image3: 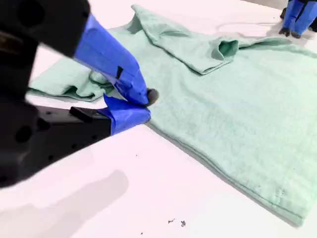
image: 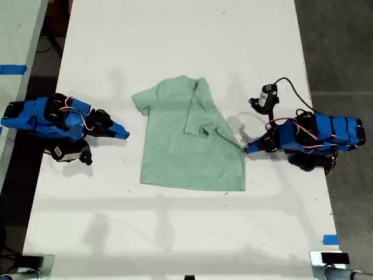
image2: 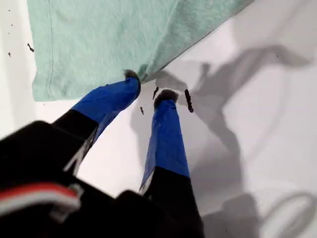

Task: Fold t shirt

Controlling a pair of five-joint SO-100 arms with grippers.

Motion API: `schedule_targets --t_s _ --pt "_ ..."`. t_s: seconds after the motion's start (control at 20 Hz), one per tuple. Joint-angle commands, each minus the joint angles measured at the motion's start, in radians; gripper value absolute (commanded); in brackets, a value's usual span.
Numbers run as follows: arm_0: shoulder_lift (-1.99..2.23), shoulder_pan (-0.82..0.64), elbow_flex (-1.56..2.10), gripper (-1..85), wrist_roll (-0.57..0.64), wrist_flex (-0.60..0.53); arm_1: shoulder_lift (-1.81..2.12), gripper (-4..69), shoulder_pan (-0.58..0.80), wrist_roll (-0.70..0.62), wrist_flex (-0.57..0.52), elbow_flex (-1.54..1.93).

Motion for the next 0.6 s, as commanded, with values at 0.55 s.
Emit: schedule_targets --t_s 0.55 --pt "-0.471 -0.236 -0.288 -0.3 0.048 -0.011 0.008 9.3 -0.002 -0.015 -0.029 0.051"
